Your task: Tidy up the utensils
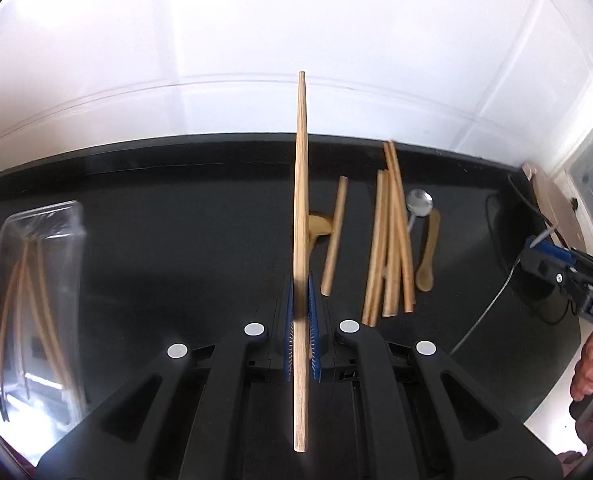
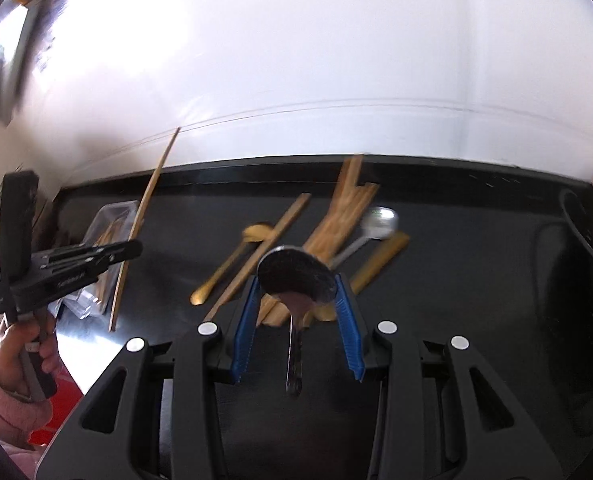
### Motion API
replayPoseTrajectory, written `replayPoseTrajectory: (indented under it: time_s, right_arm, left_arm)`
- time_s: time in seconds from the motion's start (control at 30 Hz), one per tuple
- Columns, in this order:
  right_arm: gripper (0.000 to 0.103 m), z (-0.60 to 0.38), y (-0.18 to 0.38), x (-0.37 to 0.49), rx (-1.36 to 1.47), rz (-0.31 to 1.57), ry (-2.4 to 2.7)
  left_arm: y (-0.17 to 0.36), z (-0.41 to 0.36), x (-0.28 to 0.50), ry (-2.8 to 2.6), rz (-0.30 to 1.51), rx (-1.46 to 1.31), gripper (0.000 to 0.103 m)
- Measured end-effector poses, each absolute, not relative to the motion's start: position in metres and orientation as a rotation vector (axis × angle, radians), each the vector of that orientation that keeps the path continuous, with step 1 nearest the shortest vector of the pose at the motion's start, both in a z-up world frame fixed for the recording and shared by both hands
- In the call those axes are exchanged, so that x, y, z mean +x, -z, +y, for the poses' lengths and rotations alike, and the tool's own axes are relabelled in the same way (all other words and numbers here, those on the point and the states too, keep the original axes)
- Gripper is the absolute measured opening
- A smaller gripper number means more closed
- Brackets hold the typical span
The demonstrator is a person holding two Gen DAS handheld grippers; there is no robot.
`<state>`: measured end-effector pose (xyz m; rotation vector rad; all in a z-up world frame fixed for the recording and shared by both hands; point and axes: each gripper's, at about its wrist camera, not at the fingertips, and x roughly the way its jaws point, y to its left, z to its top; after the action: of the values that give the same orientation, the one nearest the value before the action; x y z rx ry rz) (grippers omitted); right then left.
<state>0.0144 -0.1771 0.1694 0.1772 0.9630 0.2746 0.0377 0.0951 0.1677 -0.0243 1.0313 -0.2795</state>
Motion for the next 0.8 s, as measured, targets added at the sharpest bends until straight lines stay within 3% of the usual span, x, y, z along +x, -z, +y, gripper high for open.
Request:
replayPoseTrajectory:
  time_s: [0.03, 0.1, 0.47, 0.8]
  right_arm:
    - [0.037, -0.163, -0.174, 0.013, 0.164, 0.959, -0.302]
    - [0.008, -0.141, -0.18, 0.013, 0.144, 0.955, -0.339]
    - [0.003, 0.005, -0.202, 0.034, 0.121, 0.957, -0.484]
    - [0.003, -0.028, -0.129, 0.06, 0.266, 1.117, -0.161]
  left_arm:
    - [-0.169, 0.103, 0.035, 0.27, 1.027, -0.029, 0.006]
    - [-0.175, 0.125, 0.03, 0.245, 1.014, -0.042, 0.006]
    - [-0.192, 0.26, 0.018, 0.158, 1.012, -0.086, 0.006]
    - [-0.179, 0.317, 0.021, 0.208, 1.036, -0.089, 0.006]
